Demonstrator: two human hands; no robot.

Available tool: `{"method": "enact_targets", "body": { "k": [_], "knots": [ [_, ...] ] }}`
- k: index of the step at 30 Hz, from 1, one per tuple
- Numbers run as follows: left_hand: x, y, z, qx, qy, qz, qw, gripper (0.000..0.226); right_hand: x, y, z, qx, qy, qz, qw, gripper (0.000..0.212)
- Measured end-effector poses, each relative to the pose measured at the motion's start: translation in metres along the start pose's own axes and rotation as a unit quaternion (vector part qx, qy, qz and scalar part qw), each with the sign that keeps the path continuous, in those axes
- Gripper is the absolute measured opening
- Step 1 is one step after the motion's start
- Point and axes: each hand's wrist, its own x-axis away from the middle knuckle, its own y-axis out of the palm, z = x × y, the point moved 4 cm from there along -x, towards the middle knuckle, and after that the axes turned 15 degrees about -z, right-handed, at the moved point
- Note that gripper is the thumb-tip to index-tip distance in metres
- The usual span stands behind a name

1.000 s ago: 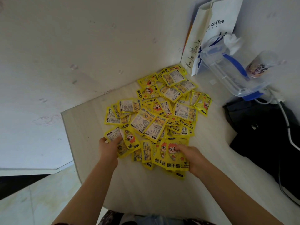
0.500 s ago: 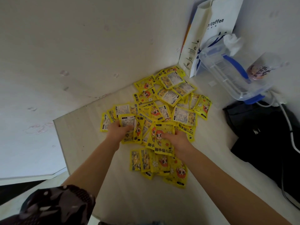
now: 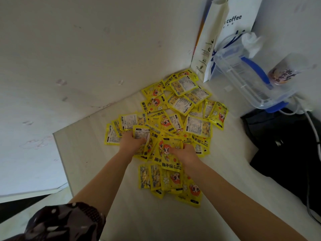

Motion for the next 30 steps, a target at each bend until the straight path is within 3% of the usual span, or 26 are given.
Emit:
{"method": "enact_targets", "body": {
  "k": [3,11,14,15,18,19,24,30],
  "knots": [
    [0.006,-0.001,-0.001,0.028,0.006,0.000,1.000,0.010,0.003,-0.001,0.003,-0.009,0.000,0.006,1.000,0.016],
    [0.033,-0.004,-0.026,0.164,-0.017,0.010,0.986,0.021,0.037,-0.018,0.005,-0.007,-0.071,0.017,0.997,0.029],
    [0.053,-0.003,-0.037,0.214,-0.012,0.026,0.976,0.022,0.050,-0.028,0.014,-0.018,-0.096,0.018,0.995,0.072],
    [0.060,-0.003,-0.040,0.233,-0.007,0.031,0.972,0.023,0.055,-0.031,0.016,-0.018,-0.102,0.011,0.995,0.076],
    [0.086,-0.001,-0.049,0.285,0.011,0.043,0.958,0.028,0.079,-0.035,0.021,-0.008,-0.119,-0.003,0.993,0.034],
    [0.095,0.001,-0.052,0.299,0.018,0.049,0.953,0.029,0.085,-0.037,0.025,-0.005,-0.124,-0.006,0.992,0.029],
    [0.142,0.014,-0.074,0.353,0.046,0.092,0.930,0.026,0.108,-0.043,0.048,0.016,-0.157,-0.024,0.987,0.029],
    [0.191,0.060,-0.102,0.396,0.053,0.073,0.914,0.016,0.136,-0.041,0.079,0.026,-0.158,-0.036,0.986,0.028]
  ]
}}
